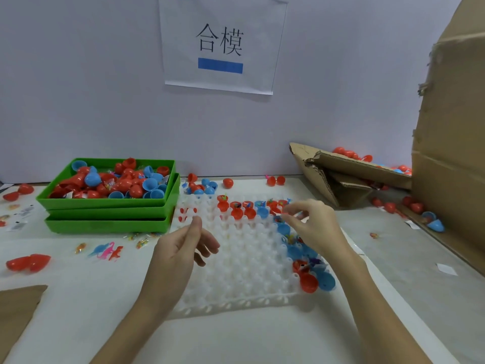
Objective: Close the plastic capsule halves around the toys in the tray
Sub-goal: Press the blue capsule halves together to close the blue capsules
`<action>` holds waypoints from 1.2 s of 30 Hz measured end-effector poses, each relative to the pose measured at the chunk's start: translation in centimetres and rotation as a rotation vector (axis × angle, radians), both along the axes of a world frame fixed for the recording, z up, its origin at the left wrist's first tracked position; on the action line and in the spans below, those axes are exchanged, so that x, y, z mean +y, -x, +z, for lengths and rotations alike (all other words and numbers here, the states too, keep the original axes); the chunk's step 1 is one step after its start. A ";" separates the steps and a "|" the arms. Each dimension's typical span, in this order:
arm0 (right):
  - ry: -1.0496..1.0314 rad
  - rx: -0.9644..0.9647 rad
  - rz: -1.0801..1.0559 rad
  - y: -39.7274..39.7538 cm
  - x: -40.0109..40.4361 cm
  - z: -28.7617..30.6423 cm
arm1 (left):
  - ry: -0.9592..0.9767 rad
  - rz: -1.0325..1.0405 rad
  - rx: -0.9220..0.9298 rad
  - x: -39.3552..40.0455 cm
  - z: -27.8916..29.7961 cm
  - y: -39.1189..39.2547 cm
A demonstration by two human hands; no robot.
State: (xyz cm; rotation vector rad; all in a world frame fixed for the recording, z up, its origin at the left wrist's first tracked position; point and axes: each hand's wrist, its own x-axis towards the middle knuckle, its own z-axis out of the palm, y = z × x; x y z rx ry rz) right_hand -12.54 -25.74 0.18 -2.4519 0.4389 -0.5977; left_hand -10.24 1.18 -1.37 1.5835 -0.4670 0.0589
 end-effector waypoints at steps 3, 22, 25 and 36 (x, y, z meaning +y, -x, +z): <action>0.073 0.072 0.048 -0.8 0.1 -0.3 | -0.023 -0.003 0.003 -0.1 -0.2 0.1; 0.163 0.235 0.038 -1.9 -0.1 -1.1 | -0.052 -0.030 0.024 -0.2 -0.3 0.1; 0.217 0.286 0.050 -2.0 -0.2 -1.1 | -0.052 -0.036 0.029 -0.3 -0.3 0.1; 0.123 0.183 -0.023 -1.9 -0.1 -1.4 | -0.064 -0.063 0.040 -0.4 -0.2 0.2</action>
